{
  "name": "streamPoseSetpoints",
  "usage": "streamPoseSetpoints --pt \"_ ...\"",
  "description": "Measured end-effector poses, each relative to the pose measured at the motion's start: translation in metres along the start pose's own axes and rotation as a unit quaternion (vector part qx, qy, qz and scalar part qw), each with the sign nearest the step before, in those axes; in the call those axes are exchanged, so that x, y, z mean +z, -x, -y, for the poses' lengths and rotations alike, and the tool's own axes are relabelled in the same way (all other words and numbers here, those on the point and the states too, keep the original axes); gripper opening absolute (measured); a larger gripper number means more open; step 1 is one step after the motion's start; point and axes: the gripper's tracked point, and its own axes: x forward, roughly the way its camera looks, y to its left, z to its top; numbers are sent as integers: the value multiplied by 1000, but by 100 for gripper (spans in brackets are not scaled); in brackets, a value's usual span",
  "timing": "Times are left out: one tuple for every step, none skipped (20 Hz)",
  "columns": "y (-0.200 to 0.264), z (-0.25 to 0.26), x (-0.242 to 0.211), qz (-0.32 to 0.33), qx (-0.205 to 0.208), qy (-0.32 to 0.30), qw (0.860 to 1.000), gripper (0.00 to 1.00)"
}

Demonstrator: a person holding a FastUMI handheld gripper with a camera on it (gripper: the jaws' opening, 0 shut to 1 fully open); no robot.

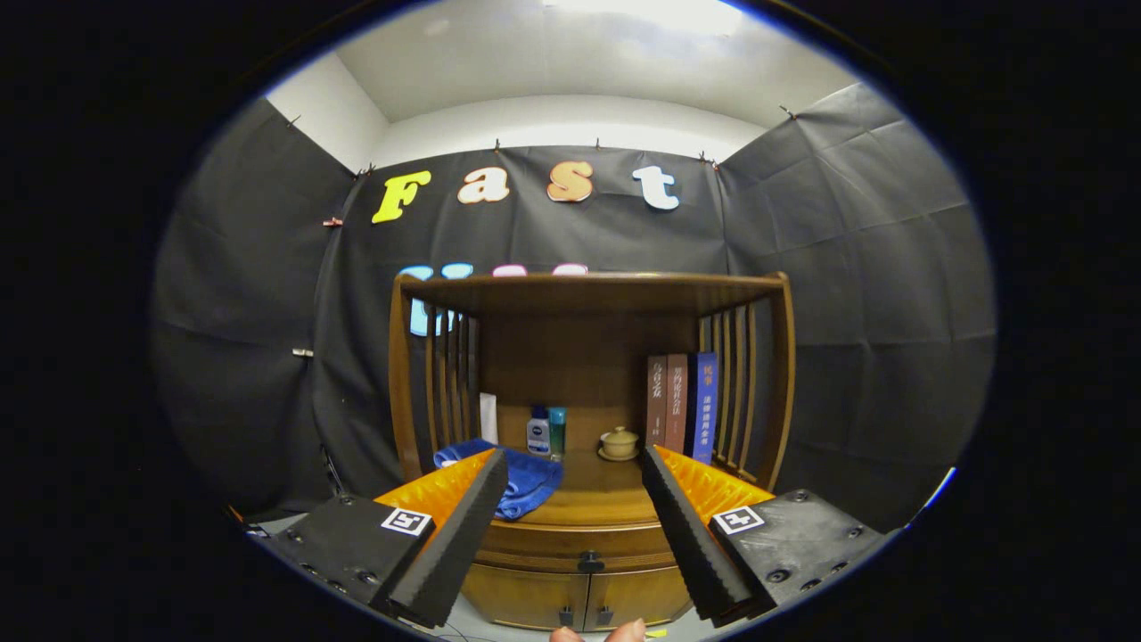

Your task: Pull open the drawer, take out the items inside it, and place them on the countertop above the cabinet.

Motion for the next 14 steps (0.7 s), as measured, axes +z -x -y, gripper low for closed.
streamPoseSetpoints --pt "-8 2 -18 -8 -5 4 1000 99" --pt "-16 2 -39 -15 -7 5 1000 99" --pt "-22 0 -58 -26 -8 2 1000 99" --pt "-26 -2 -75 -34 -6 -2 999 99" --pt "-32 -2 -93 -41 -7 -6 999 99" --pt "-37 -2 -112 -54 -7 -7 998 99" --pt "-43 -1 -130 -66 -8 -9 998 99" --pt "-48 0 -146 -78 -8 -10 997 99" --pt "-53 0 -162 -88 -7 -12 996 99" --pt "-57 2 -175 -96 -7 -13 995 99" --pt "-61 3 -187 -102 -8 -15 995 99" --pt "-65 7 -198 -107 -11 -15 994 99" --pt "-67 8 -209 -114 -11 -15 993 99" --pt "-71 11 -220 -122 -13 -16 992 99"
